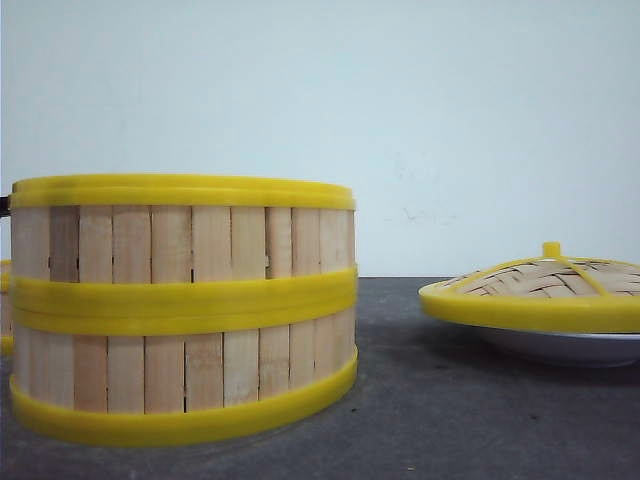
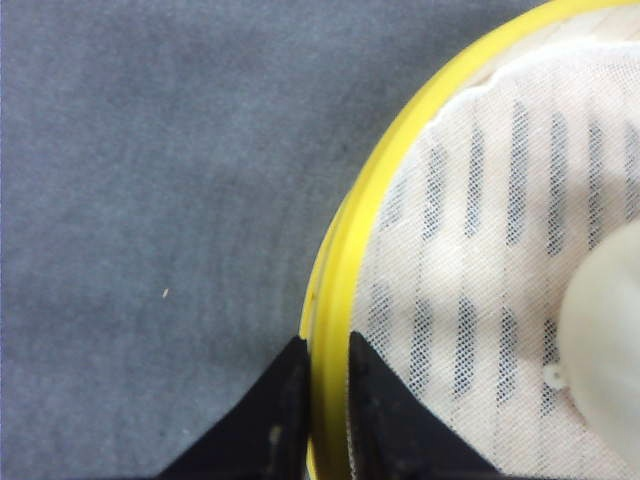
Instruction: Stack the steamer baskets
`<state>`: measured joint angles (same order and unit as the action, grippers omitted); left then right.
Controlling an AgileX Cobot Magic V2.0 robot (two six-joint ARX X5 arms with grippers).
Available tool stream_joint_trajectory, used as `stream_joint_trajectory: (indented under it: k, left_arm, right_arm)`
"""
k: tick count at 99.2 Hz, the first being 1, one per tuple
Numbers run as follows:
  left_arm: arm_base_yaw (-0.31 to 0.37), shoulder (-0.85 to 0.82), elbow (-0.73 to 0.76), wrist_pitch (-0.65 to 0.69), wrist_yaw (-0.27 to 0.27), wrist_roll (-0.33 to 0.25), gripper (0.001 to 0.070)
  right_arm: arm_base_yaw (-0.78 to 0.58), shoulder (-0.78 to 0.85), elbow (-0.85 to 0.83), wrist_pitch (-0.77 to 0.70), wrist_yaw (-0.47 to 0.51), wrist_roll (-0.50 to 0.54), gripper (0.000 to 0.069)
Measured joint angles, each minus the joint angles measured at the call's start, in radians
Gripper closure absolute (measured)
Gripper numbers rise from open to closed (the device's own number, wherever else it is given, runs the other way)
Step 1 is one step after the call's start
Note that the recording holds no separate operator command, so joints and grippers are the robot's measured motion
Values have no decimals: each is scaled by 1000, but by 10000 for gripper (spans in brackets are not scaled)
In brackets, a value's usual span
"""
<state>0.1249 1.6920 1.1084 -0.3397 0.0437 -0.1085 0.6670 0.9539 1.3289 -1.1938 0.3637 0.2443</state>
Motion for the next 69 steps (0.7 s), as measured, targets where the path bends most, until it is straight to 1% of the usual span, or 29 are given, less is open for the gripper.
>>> stream_joint_trajectory:
  k: [8,17,34,51,61,69]
  left_arm:
    - [0,5,41,-35,1,1,681]
    - [0,7,107,-86,20,12,683]
    - [-1,7,270,-215,82,21,683]
    - [-6,7,429,-313,121,27,683]
    - [-9,2,497,-383,177,32,683]
    - [-19,-17,531,-436,235,43,683]
  right_arm:
    - [0,0,0,0,0,0,226]
    - [0,0,0,0,0,4,226]
    - [0,0,0,0,0,10,226]
    - [0,0,0,0,0,16,226]
    - [0,0,0,0,0,16,226]
    - [0,0,0,0,0,16,226]
